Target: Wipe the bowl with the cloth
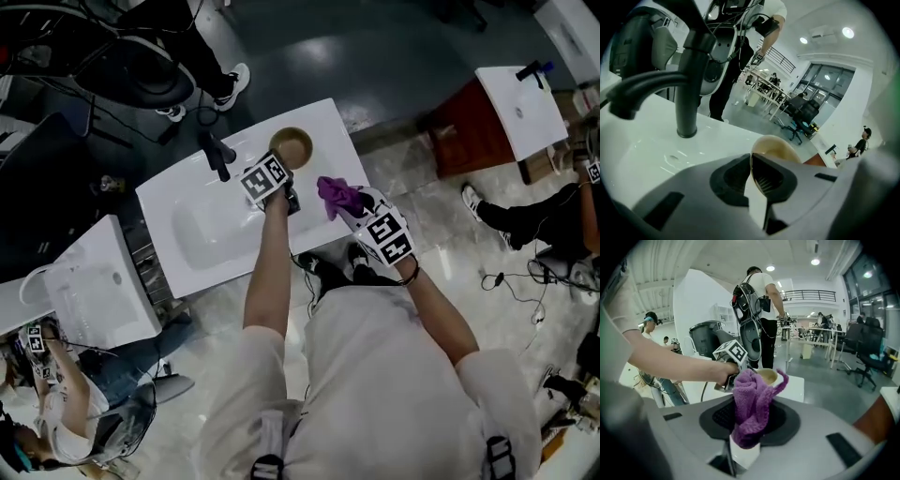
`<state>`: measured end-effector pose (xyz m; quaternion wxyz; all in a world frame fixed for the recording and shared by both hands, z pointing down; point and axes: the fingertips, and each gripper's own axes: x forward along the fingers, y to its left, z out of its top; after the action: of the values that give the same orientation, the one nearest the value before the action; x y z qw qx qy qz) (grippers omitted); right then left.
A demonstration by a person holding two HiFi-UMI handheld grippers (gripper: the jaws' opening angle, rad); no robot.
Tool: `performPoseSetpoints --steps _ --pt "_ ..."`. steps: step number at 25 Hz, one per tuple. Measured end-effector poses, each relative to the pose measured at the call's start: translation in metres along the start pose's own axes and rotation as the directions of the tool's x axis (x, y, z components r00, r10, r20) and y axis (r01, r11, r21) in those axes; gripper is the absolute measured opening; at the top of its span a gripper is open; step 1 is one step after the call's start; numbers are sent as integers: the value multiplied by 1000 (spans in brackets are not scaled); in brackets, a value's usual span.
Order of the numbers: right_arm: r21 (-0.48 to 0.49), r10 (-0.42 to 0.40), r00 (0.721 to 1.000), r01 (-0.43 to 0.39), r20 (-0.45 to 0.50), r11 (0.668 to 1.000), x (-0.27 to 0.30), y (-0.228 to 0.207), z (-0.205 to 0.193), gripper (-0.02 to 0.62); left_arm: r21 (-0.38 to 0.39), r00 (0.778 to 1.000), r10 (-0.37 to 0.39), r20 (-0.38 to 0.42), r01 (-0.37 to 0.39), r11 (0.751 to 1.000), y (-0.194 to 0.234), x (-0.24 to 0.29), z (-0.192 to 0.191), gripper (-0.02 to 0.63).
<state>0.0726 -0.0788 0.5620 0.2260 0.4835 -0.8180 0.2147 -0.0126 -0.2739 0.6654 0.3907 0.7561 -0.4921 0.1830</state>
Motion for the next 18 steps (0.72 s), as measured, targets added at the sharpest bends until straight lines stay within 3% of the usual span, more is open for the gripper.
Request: performPoseSetpoints --steps 8,13,18 --pt "90 -36 999 36 0 995 15 -4 3 104 -55 998 13 -63 -17 998 8 40 18 21" --pt "109 -53 999 52 3 993 17 -10 3 104 -53 999 -6 -53 3 999 0 44 27 28" --pt "117 -53 999 53 1 992 18 -15 3 104 -75 999 -26 -41 22 997 -5 41 27 94"
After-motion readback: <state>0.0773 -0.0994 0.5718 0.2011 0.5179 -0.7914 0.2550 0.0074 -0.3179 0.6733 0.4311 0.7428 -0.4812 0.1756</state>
